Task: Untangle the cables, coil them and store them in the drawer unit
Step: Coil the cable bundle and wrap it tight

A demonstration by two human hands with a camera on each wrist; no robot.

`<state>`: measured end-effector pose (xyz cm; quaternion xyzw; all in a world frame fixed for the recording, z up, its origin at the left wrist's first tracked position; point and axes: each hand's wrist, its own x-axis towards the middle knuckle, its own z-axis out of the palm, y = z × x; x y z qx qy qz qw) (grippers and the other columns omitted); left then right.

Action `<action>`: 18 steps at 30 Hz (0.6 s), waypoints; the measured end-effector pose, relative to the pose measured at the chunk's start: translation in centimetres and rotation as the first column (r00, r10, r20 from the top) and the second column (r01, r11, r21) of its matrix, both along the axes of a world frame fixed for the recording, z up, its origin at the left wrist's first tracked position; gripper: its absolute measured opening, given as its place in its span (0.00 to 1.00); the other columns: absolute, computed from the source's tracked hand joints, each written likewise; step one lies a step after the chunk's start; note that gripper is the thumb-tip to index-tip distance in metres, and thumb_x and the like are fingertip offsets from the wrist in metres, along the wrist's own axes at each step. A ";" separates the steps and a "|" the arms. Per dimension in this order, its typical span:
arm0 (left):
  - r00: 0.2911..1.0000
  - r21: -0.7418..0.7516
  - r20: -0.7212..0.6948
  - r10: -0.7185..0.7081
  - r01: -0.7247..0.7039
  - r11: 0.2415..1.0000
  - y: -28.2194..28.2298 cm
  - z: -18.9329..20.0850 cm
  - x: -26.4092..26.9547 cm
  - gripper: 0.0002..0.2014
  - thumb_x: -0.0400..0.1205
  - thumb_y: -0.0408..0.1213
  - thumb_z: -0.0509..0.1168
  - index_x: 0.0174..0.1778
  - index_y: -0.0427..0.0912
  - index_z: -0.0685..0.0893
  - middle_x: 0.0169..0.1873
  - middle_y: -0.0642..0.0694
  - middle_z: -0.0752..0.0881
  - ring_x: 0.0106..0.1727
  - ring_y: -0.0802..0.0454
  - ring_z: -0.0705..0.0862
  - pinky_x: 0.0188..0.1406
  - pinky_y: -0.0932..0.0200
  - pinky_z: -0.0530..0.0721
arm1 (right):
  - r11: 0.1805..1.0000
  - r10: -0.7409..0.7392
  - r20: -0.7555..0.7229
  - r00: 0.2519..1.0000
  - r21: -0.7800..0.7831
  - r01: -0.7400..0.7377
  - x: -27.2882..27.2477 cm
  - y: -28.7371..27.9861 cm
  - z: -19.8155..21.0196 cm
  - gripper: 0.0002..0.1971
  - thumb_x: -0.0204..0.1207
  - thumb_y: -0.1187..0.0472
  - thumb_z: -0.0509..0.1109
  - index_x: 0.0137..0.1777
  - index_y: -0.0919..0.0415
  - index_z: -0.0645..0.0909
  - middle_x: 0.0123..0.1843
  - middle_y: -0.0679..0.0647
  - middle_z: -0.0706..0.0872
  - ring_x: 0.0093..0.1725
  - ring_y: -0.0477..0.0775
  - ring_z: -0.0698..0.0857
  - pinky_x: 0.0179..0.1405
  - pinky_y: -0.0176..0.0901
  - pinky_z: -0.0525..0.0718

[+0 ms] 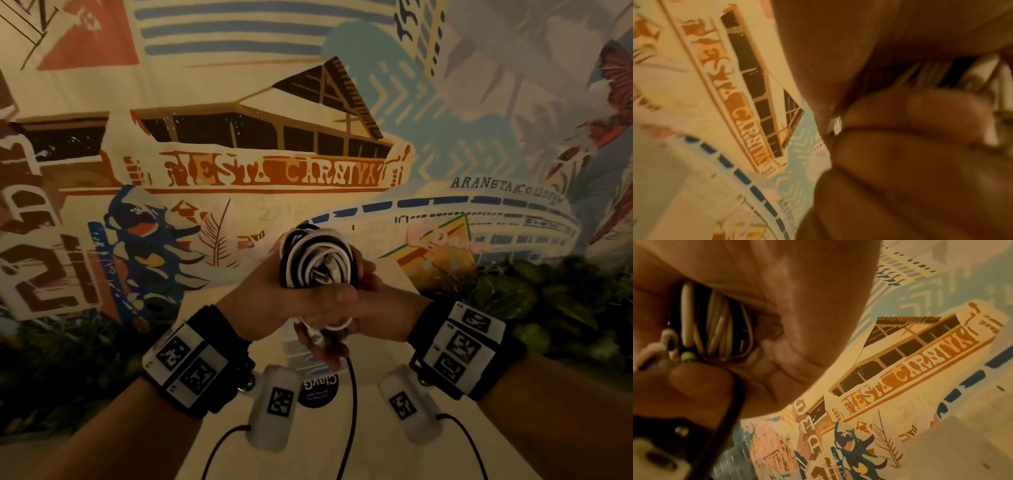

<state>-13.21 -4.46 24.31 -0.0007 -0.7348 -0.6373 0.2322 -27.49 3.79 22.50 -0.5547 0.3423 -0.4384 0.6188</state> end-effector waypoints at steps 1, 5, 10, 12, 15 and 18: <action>1.000 -0.013 0.019 0.024 -0.024 1.000 -0.1 0.1 0.1 0.17 0.74 0.41 0.79 0.56 0.40 0.88 0.52 0.41 0.90 0.63 0.37 0.87 0.61 0.48 0.85 | 1.000 -0.023 -0.041 0.999 0.009 0.024 0.1 0.1 -0.1 0.11 0.66 0.49 0.84 0.45 0.50 0.91 0.40 0.54 0.89 0.36 0.51 0.88 0.33 0.40 0.87; 0.975 -0.213 0.066 0.211 -0.193 0.958 -0.9 0.6 0.7 0.18 0.73 0.43 0.78 0.57 0.43 0.87 0.50 0.40 0.91 0.57 0.40 0.89 0.61 0.39 0.88 | 0.989 -0.137 -0.251 0.958 0.023 0.147 -0.1 0.0 -0.7 0.11 0.76 0.47 0.74 0.43 0.55 0.84 0.33 0.53 0.80 0.33 0.51 0.78 0.33 0.39 0.80; 0.918 -0.517 0.075 0.389 -0.297 0.803 -2.3 1.2 1.1 0.11 0.72 0.55 0.72 0.49 0.61 0.85 0.43 0.53 0.88 0.49 0.53 0.88 0.54 0.53 0.87 | 0.992 -0.117 -0.464 0.878 -0.005 0.129 -1.6 -0.3 -2.2 0.09 0.83 0.55 0.72 0.52 0.62 0.85 0.40 0.64 0.79 0.35 0.50 0.77 0.38 0.41 0.78; 0.913 -0.679 0.150 0.379 -0.183 0.710 -2.8 1.0 1.2 0.08 0.76 0.55 0.70 0.39 0.58 0.80 0.35 0.52 0.83 0.40 0.52 0.85 0.47 0.54 0.85 | 0.977 -0.152 -0.397 0.905 0.078 0.198 -2.1 -0.4 -2.6 0.09 0.87 0.63 0.64 0.51 0.59 0.87 0.36 0.55 0.81 0.33 0.48 0.75 0.36 0.39 0.75; 0.904 -0.824 0.181 0.388 -0.075 0.561 -3.1 0.7 0.8 0.10 0.76 0.52 0.71 0.37 0.67 0.74 0.32 0.60 0.81 0.37 0.59 0.83 0.42 0.64 0.80 | 0.946 -0.232 -0.277 0.932 0.157 0.282 -2.6 -0.8 -2.9 0.16 0.91 0.59 0.56 0.48 0.61 0.85 0.32 0.50 0.82 0.31 0.49 0.74 0.33 0.39 0.70; 0.874 -0.903 0.177 0.452 -0.038 0.427 -3.4 0.3 0.4 0.07 0.75 0.56 0.70 0.42 0.65 0.78 0.33 0.62 0.82 0.37 0.62 0.83 0.40 0.61 0.82 | 0.932 -0.295 -0.243 0.924 0.142 0.335 -2.4 -1.2 -2.9 0.16 0.92 0.56 0.52 0.55 0.64 0.79 0.37 0.54 0.87 0.32 0.51 0.76 0.32 0.41 0.68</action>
